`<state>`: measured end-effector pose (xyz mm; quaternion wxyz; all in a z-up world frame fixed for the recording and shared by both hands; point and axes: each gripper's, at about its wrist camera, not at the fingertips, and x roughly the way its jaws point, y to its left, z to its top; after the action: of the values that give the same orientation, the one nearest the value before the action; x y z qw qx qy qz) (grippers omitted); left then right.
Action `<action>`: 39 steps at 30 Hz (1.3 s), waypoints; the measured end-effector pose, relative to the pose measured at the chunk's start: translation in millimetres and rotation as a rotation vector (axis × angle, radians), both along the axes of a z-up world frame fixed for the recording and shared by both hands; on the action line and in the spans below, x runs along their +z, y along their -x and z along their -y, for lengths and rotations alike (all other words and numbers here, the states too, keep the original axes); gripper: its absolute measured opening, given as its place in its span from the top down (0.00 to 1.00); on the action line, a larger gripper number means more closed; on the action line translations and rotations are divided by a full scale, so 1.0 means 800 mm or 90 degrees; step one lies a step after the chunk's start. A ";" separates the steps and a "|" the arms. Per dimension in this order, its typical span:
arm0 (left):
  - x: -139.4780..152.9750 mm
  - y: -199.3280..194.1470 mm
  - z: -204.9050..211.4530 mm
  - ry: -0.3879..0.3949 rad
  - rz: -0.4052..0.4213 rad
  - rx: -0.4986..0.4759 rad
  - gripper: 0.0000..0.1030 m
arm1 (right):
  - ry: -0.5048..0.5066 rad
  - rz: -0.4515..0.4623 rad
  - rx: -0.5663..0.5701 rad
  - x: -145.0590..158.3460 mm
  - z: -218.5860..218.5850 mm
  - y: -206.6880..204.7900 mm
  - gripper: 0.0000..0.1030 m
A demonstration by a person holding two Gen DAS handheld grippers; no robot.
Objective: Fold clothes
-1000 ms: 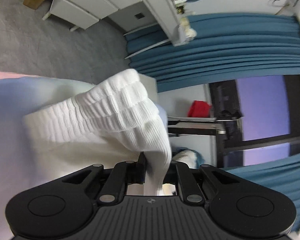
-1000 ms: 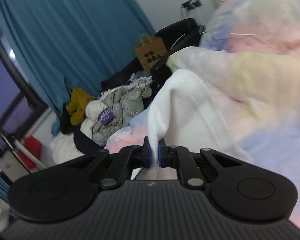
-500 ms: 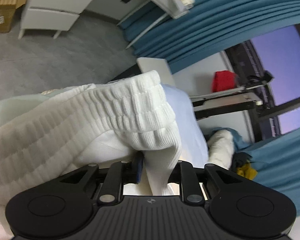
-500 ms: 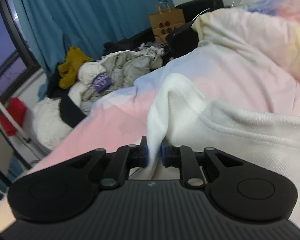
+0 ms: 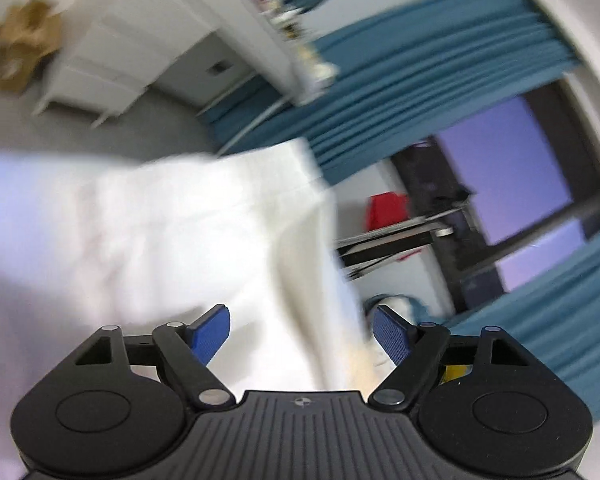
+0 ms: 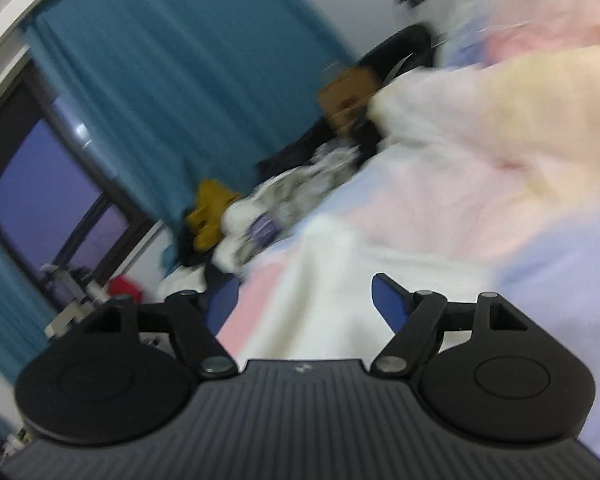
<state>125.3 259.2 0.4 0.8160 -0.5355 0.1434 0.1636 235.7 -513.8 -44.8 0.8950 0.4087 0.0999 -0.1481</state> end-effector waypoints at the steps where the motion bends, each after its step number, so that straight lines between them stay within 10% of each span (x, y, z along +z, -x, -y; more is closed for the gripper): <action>1: -0.006 0.004 -0.001 0.011 -0.010 -0.008 0.23 | -0.040 -0.004 -0.005 -0.010 0.013 0.015 0.25; 5: -0.047 0.012 -0.016 0.082 -0.029 -0.020 0.24 | -0.205 -0.011 -0.002 -0.062 0.052 0.043 0.25; 12: -0.089 -0.018 -0.029 0.112 -0.012 -0.017 0.26 | -0.278 -0.020 0.063 -0.114 0.057 0.006 0.26; 18: -0.104 -0.057 -0.042 0.116 0.010 -0.013 0.31 | -0.199 -0.021 0.105 -0.116 0.039 -0.053 0.40; 20: -0.102 -0.074 -0.044 0.110 0.014 -0.014 0.55 | -0.133 -0.032 0.092 -0.108 0.028 -0.068 0.65; 25: -0.104 -0.085 -0.053 0.116 0.031 -0.014 0.81 | -0.090 -0.021 0.065 -0.103 0.017 -0.079 0.87; 39: 0.020 -0.004 -0.085 0.054 0.060 -0.051 0.88 | -0.142 0.047 0.034 -0.039 0.025 0.015 0.89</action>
<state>128.7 326.9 16.2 0.8043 -0.5705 0.1334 0.0991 223.4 -533.5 -76.0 0.8506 0.5083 0.0931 -0.0972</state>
